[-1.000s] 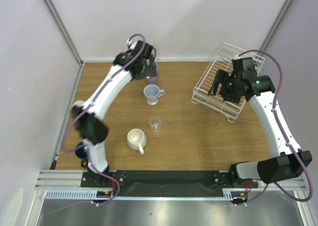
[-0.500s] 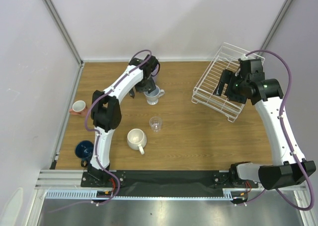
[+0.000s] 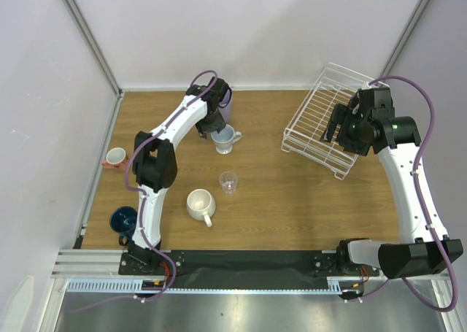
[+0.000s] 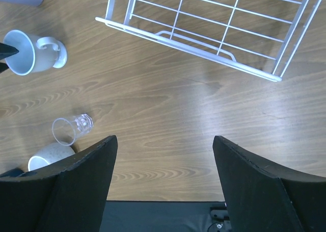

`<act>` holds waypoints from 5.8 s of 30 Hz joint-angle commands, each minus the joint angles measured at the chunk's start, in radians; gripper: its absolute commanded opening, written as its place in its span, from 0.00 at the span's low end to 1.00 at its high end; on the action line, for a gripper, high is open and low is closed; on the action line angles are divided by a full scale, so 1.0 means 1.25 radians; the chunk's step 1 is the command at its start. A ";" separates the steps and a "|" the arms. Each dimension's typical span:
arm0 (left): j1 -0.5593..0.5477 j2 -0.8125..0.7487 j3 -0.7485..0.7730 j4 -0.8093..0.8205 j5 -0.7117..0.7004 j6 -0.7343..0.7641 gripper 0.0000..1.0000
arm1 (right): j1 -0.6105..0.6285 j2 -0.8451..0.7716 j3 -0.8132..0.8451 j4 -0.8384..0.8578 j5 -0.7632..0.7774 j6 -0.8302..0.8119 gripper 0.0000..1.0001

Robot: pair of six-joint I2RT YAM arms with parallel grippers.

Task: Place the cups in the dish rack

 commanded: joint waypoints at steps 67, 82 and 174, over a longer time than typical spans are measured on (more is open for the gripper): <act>-0.069 -0.654 -0.365 0.648 0.746 0.437 0.00 | 0.135 0.006 -0.302 1.235 -0.856 1.391 0.87; -0.087 -0.681 -0.369 0.679 0.573 0.464 0.00 | 0.086 -0.054 -0.301 1.037 -0.915 1.286 0.86; 0.018 -1.155 -0.785 0.462 0.087 0.726 1.00 | 0.029 0.649 0.344 0.476 0.446 -0.076 0.00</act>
